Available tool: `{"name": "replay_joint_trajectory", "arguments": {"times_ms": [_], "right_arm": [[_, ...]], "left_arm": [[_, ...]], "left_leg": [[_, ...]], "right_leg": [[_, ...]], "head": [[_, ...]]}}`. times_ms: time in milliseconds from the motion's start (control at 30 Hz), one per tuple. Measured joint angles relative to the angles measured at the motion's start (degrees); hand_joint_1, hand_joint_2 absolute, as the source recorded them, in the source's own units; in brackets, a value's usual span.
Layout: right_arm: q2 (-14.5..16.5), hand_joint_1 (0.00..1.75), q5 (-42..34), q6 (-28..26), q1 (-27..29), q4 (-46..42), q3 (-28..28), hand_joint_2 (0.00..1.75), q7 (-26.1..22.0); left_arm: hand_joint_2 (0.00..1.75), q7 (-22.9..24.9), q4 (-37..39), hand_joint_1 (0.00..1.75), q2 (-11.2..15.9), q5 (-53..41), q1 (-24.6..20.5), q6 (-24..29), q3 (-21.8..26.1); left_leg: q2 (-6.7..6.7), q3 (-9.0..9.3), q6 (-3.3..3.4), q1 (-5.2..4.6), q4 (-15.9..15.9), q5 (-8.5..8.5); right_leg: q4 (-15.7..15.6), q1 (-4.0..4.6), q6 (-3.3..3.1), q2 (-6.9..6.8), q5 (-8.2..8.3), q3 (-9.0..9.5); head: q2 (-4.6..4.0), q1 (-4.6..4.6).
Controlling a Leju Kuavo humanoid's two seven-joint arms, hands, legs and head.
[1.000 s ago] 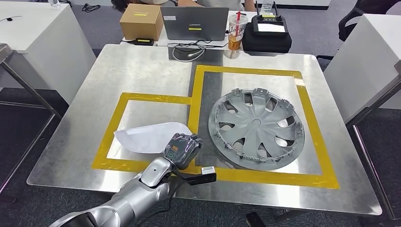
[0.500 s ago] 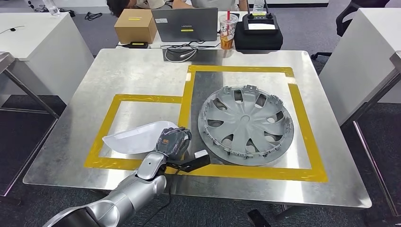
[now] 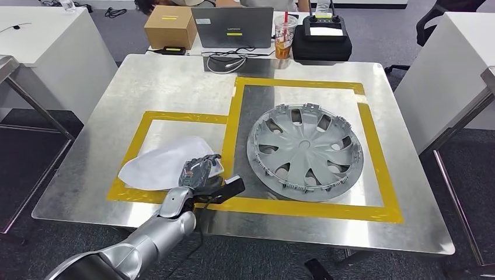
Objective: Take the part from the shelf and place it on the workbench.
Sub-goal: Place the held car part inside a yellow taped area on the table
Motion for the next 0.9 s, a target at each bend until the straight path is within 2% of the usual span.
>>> {"name": "replay_joint_trajectory", "arguments": {"times_ms": [33, 100, 133, 167, 200, 267, 333, 367, 433, 467, 500, 533, 567, 633, 667, 700, 767, 833, 900], "right_arm": [[-0.15, 0.00, 0.19, 0.01, 0.06, 0.01, -0.16, 0.00, 0.02], [-0.38, 0.00, 0.59, 0.10, 0.09, 0.02, -0.45, 0.00, 0.05], [-0.33, 0.00, 0.74, 0.21, 0.07, 0.01, -0.54, 0.00, 0.08], [-0.32, 0.00, 0.91, 0.35, 0.06, 0.01, -0.60, 0.00, 0.17], [-0.32, 0.00, 1.11, 0.50, 0.07, 0.02, -0.63, 0.00, 0.27], [-0.38, 0.00, 1.56, 0.78, 0.14, 0.03, -0.70, 0.00, 0.50], [-0.41, 0.00, 1.91, 0.96, 0.19, 0.03, -0.80, 0.00, 0.63], [-0.41, 0.00, 2.06, 1.01, 0.19, 0.03, -0.88, 0.00, 0.67], [-0.44, 0.00, 2.39, 1.03, 0.24, 0.04, -1.04, 0.00, 0.72], [-0.46, 0.00, 2.55, 1.10, 0.31, 0.04, -1.09, 0.00, 0.73], [-0.47, 0.00, 2.70, 1.22, 0.40, 0.04, -1.14, 0.00, 0.73], [-0.49, 0.00, 2.91, 1.45, 0.48, 0.04, -1.22, 0.00, 0.73], [-0.49, 0.00, 3.11, 1.69, 0.53, 0.04, -1.34, 0.00, 0.73], [-0.31, 0.00, 3.61, 2.08, 0.56, 0.04, -1.63, 0.00, 0.73], [-0.22, 0.00, 3.84, 2.23, 0.57, 0.04, -1.78, 0.00, 0.73], [-0.12, 0.00, 4.09, 2.39, 0.63, 0.04, -1.89, 0.00, 0.73], [-0.03, 0.00, 4.51, 2.57, 0.86, 0.04, -2.02, 0.00, 0.70], [0.13, 0.00, 4.73, 2.12, 1.19, 0.04, -2.15, 0.00, 0.53], [0.19, 0.00, 4.71, 1.43, 1.49, 0.05, -2.40, 0.00, 0.21]], "left_arm": [[0.00, -0.05, 0.13, 0.00, 0.13, 0.27, 0.17, 0.12, 0.40], [0.00, -0.25, 0.26, 0.00, 0.33, 0.69, 0.19, 0.47, 1.16], [0.00, -0.40, 0.30, 0.00, 0.47, 0.92, 0.15, 0.63, 1.52], [0.00, -0.63, 0.32, 0.00, 0.58, 1.21, 0.13, 0.84, 1.90], [0.00, -0.91, 0.34, 0.00, 0.69, 1.52, 0.15, 1.06, 2.31], [0.00, -1.54, 0.46, 0.00, 0.97, 2.05, 0.30, 1.50, 3.10], [0.00, -2.50, 0.61, 0.00, 1.25, 2.75, 0.59, 1.92, 3.79], [0.00, -3.20, 0.66, 0.00, 1.32, 3.27, 0.77, 2.19, 4.15], [0.00, -4.84, 0.70, 0.00, 1.33, 4.58, 1.32, 2.77, 4.98], [0.00, -5.77, 0.72, 0.00, 1.33, 5.33, 1.71, 3.10, 5.41], [0.00, -6.97, 0.72, 0.00, 1.31, 6.21, 2.12, 3.47, 5.84], [0.00, -8.58, 0.72, 0.00, 1.25, 7.26, 2.51, 3.96, 6.32], [0.00, -10.42, 0.67, 0.00, 1.13, 8.33, 2.84, 4.49, 6.78], [0.00, -14.36, 0.36, 0.00, 0.74, 10.36, 3.26, 5.57, 7.66], [0.00, -16.29, 0.12, 0.00, 0.49, 11.36, 3.46, 6.01, 7.99], [0.00, -18.28, -0.17, 0.00, 0.20, 12.43, 3.75, 6.41, 8.27], [0.00, -22.11, -0.89, 0.00, -0.44, 14.68, 4.61, 6.97, 8.66], [0.00, -27.05, -2.48, 0.00, -1.44, 18.20, 5.95, 6.81, 8.86], [0.00, -33.23, -5.12, 0.00, -2.78, 23.82, 7.57, 5.43, 8.82]], "left_leg": [[-0.05, -0.26, -0.47, 0.27, 0.40, -0.15], [-0.18, -0.89, -1.82, 0.93, 1.96, -0.93], [-0.25, -1.36, -2.53, 1.11, 3.07, -1.49], [-0.32, -1.87, -3.07, 1.16, 3.97, -1.93], [-0.37, -2.29, -3.41, 1.13, 4.59, -2.21], [-0.38, -2.70, -3.69, 1.28, 5.06, -2.44], [-0.21, -3.36, -4.09, 1.57, 6.71, -3.66], [-0.11, -4.44, -4.35, 1.65, 9.09, -5.08], [0.02, -8.19, -4.70, 1.67, 16.72, -8.68], [0.03, -10.05, -4.71, 1.67, 20.24, -9.83], [0.02, -11.16, -4.56, 1.65, 22.09, -9.98], [0.00, -11.17, -4.22, 1.61, 21.60, -8.97], [-0.03, -10.08, -3.68, 1.49, 18.85, -7.05], [-0.13, -6.47, -2.09, 0.93, 10.72, -3.11], [-0.11, -5.22, -1.46, 0.55, 7.86, -2.09], [-0.08, -4.56, -1.03, 0.19, 6.32, -1.76], [0.04, -4.26, -0.83, -0.23, 5.51, -1.74], [0.11, -3.38, -0.90, -0.04, 4.02, -1.12], [0.10, -2.67, -0.86, 0.17, 2.80, -0.58]], "right_leg": [[-1.35, -0.39, 0.90, -0.07, 0.83, 0.72], [-8.43, -1.10, 2.72, -0.26, 3.53, 4.45], [-11.46, -1.24, 3.04, -0.18, 4.40, 6.01], [-12.93, -1.25, 2.81, -0.08, 4.67, 6.78], [-13.01, -1.08, 2.22, 0.08, 4.46, 6.81], [-12.64, -0.96, 1.15, 0.23, 4.45, 6.61], [-12.60, -0.99, 0.58, 0.32, 4.47, 6.55], [-12.61, -1.02, 0.39, 0.35, 4.48, 6.53], [-12.60, -0.89, 0.17, 0.35, 4.49, 6.44], [-12.59, -0.79, 0.12, 0.36, 4.46, 6.41], [-12.59, -0.65, 0.08, 0.39, 4.42, 6.43], [-12.59, -0.47, 0.03, 0.44, 4.39, 6.48], [-12.61, -0.26, -0.01, 0.52, 4.36, 6.58], [-12.72, -0.06, -0.07, 0.64, 4.31, 6.70], [-12.79, -0.09, -0.04, 0.65, 4.32, 6.66], [-12.88, -0.20, 0.02, 0.64, 4.33, 6.60], [-13.26, -0.29, 0.40, 0.57, 4.42, 6.64], [-12.67, -0.20, 0.64, 0.29, 3.94, 6.39], [-8.36, -0.08, 0.34, 0.07, 1.83, 4.36]], "head": [[0.00, 0.00], [0.00, 0.04], [0.00, 0.12], [0.00, 0.18], [0.00, 0.16], [0.00, 0.01], [0.00, -0.15], [0.00, -0.21], [0.00, -0.31], [0.00, -0.31], [0.00, -0.31], [0.00, -0.31], [0.00, -0.32], [0.00, -0.19], [0.00, -0.16], [0.00, -0.20], [0.00, -0.41], [0.00, -0.42], [0.00, -0.29]]}}
